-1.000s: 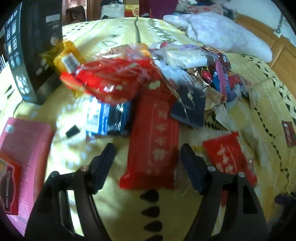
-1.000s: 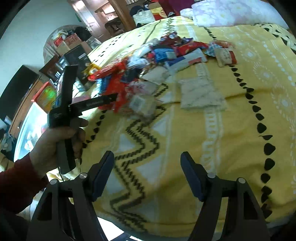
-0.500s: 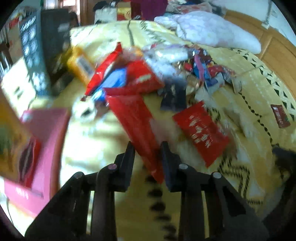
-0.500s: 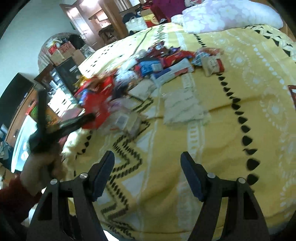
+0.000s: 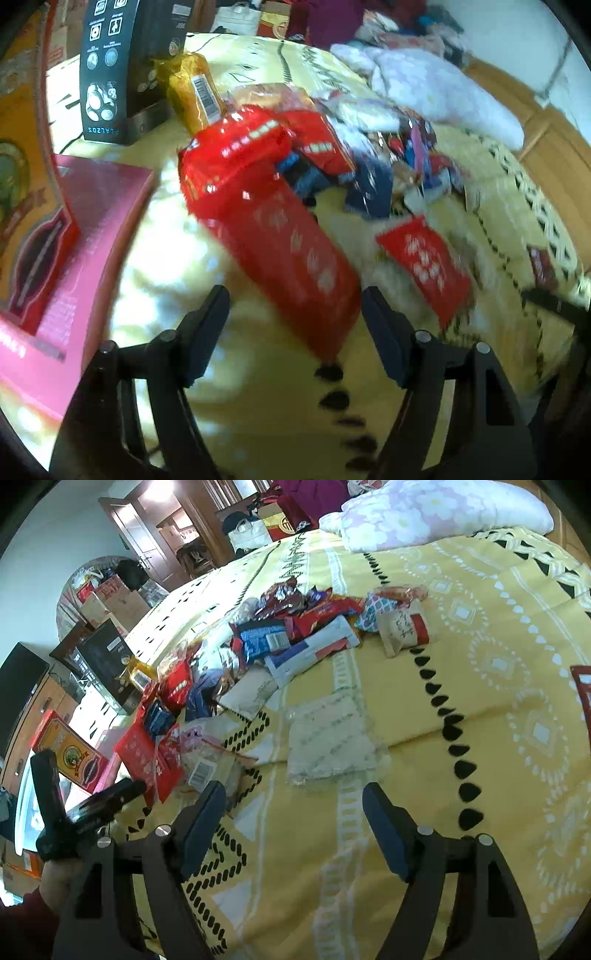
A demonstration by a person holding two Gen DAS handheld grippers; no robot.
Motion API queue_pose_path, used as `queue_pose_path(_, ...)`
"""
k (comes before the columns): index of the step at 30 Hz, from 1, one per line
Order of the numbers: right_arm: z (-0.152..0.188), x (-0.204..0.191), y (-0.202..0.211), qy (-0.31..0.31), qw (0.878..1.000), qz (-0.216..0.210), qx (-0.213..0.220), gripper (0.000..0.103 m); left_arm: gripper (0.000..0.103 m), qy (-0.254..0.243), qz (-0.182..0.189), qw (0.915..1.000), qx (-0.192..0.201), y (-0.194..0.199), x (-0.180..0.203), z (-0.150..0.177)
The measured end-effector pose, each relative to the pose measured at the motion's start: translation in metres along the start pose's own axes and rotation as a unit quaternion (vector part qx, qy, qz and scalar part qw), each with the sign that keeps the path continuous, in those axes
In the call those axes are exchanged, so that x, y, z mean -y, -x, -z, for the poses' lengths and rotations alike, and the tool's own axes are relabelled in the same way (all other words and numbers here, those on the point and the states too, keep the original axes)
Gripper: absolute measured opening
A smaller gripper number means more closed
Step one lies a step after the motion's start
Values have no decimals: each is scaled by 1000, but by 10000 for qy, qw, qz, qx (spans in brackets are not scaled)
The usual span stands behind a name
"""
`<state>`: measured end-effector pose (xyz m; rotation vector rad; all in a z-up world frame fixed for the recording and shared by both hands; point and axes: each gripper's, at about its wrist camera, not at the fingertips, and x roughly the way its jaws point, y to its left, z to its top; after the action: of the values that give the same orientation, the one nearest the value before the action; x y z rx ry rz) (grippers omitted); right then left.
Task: Organize snacks
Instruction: 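Move both tools back toward the snack pile on the bed, then grasp the red cake packet with the left tool while the right tool grasps the clear biscuit packet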
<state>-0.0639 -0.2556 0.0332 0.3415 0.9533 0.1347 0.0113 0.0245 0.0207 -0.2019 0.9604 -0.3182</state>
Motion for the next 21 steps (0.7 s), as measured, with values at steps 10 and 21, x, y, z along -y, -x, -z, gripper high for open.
queue_pose_path(10,12,4,9,-79,9999,-59,66,80,14,-217,614,9974,-306,29,16,-37)
queue_pose_path(21,24,-11,4,69,9991,-382,-142,80,50,-303,-207,9894,-1407,27,-15,6)
